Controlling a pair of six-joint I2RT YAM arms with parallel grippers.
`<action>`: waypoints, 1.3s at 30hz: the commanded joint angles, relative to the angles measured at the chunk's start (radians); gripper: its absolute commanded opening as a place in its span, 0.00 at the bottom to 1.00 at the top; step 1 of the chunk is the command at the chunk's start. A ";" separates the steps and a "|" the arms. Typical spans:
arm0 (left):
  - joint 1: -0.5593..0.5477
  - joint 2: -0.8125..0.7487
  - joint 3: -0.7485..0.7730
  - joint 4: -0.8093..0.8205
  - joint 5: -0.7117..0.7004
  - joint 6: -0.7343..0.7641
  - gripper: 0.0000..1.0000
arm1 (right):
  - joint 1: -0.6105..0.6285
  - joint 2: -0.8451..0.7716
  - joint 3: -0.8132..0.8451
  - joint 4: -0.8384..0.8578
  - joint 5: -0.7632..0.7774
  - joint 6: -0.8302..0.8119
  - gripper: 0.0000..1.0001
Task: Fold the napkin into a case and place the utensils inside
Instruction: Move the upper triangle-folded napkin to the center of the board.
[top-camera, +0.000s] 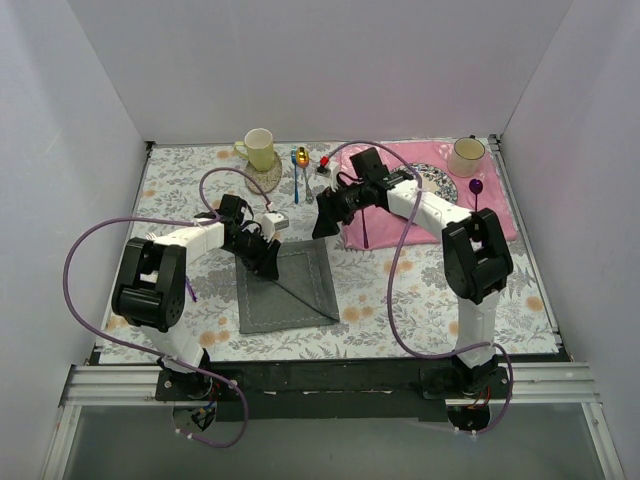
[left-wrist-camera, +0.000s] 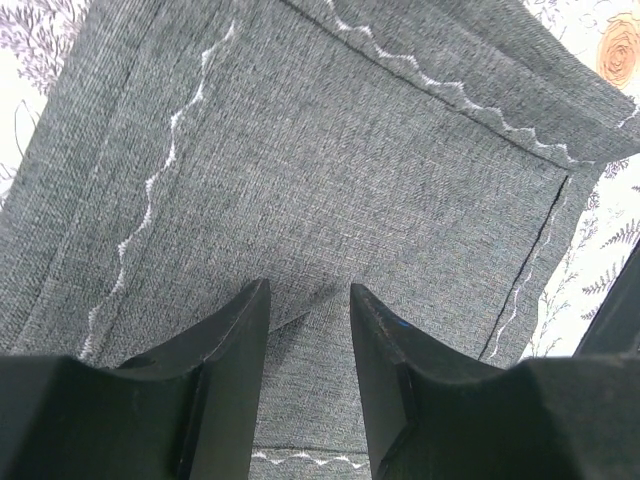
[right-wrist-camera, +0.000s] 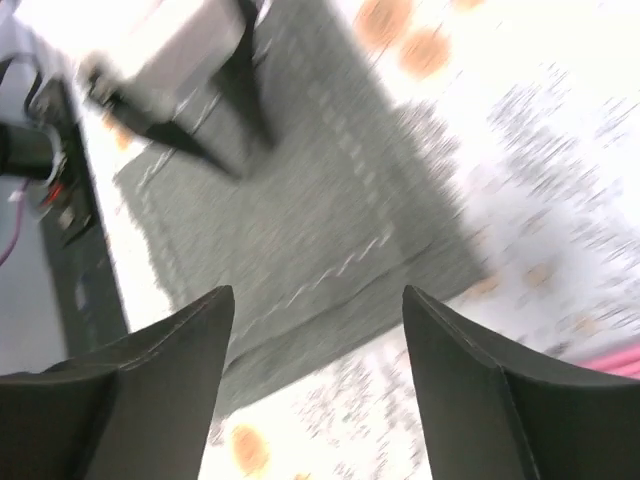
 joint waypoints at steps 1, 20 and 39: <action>-0.009 -0.060 -0.006 0.026 0.038 0.045 0.37 | 0.010 0.104 0.095 0.003 0.091 -0.058 0.88; -0.012 -0.126 -0.063 0.140 0.060 0.048 0.38 | 0.010 0.259 0.147 0.058 -0.030 -0.022 0.73; -0.012 -0.001 -0.023 0.526 0.086 0.060 0.60 | -0.021 0.250 0.136 0.112 -0.148 0.097 0.53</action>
